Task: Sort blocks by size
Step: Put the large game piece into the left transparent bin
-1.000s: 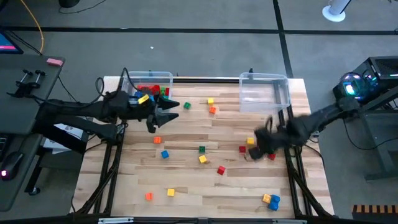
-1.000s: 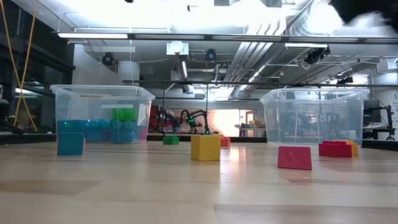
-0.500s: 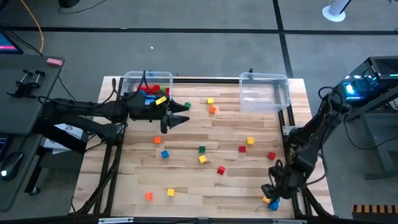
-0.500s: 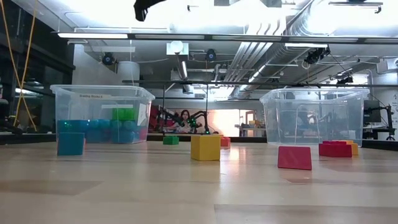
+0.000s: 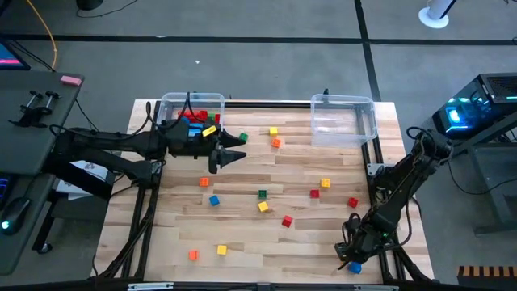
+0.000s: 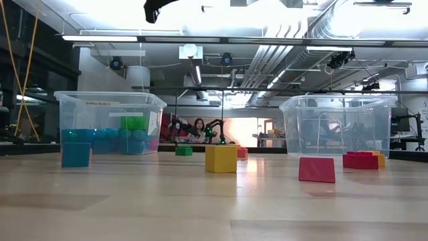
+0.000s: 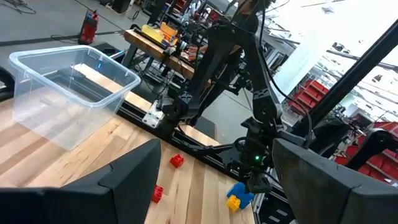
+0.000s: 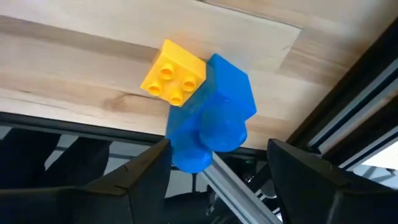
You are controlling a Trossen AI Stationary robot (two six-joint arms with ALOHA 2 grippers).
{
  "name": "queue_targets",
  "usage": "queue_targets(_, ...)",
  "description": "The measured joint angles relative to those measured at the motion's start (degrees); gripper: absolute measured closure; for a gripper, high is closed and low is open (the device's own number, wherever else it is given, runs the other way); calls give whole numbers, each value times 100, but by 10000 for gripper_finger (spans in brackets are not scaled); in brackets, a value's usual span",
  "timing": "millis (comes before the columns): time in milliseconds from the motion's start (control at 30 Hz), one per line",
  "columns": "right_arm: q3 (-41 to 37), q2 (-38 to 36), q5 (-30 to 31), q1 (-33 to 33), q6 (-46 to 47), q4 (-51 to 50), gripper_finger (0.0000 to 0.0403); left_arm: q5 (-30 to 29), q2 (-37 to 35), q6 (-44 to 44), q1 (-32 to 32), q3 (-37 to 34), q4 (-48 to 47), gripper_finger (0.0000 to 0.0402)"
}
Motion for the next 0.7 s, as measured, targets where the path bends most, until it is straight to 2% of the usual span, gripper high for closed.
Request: queue_targets(700,-40,877,-275,-7,-69,303,142,-2,0,-28,0,0,-51,106)
